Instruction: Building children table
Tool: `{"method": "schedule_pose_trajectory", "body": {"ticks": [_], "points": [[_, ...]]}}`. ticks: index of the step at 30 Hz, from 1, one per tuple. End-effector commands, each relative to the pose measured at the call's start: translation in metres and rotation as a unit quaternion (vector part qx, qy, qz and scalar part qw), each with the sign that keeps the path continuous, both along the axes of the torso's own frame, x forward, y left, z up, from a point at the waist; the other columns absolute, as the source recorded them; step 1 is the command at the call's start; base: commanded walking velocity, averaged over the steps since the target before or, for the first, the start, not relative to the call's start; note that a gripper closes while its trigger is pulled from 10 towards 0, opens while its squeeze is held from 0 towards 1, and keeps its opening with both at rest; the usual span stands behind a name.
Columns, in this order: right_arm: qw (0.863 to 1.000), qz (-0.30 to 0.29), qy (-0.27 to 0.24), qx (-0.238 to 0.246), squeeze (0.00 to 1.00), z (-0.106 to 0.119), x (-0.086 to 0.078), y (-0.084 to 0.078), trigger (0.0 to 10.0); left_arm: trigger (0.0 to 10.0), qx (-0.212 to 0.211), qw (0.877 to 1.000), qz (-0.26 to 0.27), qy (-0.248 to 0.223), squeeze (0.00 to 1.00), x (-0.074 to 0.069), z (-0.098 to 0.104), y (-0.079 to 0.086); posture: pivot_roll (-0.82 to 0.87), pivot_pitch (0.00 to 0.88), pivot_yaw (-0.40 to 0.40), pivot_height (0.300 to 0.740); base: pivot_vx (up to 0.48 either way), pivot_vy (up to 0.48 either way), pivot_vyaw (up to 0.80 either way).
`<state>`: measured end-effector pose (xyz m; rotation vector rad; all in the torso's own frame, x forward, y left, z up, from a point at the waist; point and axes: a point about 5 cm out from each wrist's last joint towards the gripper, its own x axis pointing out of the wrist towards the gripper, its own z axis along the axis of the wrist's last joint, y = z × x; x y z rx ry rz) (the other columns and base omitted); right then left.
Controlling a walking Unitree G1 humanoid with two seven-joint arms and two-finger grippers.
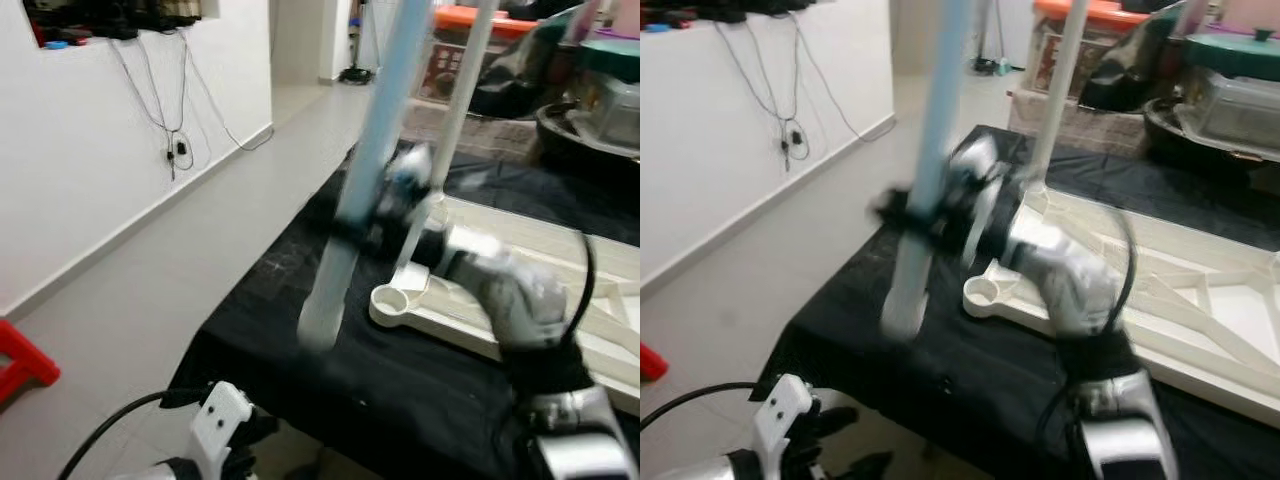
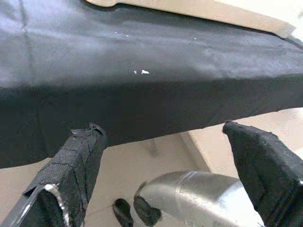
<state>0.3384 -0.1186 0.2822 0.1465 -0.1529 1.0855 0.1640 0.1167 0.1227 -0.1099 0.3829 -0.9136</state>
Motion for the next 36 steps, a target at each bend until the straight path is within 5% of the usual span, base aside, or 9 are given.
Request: {"method": "schedule_pose_trajectory", "body": {"ticks": [1,9,19,20,30,36], "points": [[0.998,-0.057,-0.020,-0.002,0.00,0.005,0.024,-0.010,0.0,10.0,-0.032,0.999,0.014,-0.038,0.00,-0.001,0.020,-0.019,0.12,0.130,-0.063,0.740,0.000,0.000,0.00],[0.990,-0.128,-0.066,0.000,0.00,0.029,0.052,-0.027,0.0,10.0,-0.064,0.996,0.027,-0.059,0.00,-0.016,0.042,-0.037,0.13,0.221,-0.062,0.740,0.000,0.000,0.00],[0.990,-0.122,-0.068,0.012,0.00,0.041,0.056,-0.043,0.0,10.0,-0.069,0.996,0.035,-0.051,0.00,-0.027,0.047,-0.042,0.13,0.258,-0.060,0.740,0.000,0.000,0.00],[0.989,-0.127,-0.066,0.035,0.00,0.047,0.057,-0.047,10.0,10.0,-0.065,0.996,0.033,-0.046,0.00,-0.031,0.047,-0.043,0.12,0.255,-0.054,0.740,0.000,0.000,-0.68],[0.987,-0.086,-0.108,0.082,0.00,0.068,0.055,-0.036,10.0,10.0,-0.030,0.999,0.007,-0.043,0.00,-0.037,0.039,-0.048,0.13,0.242,-0.055,0.740,0.000,0.000,-0.72],[0.989,-0.064,-0.117,0.059,0.00,0.068,0.054,-0.027,10.0,10.0,-0.027,0.999,0.019,-0.040,0.00,-0.033,0.037,-0.046,0.13,0.239,-0.048,0.740,0.000,0.000,0.00]]}}
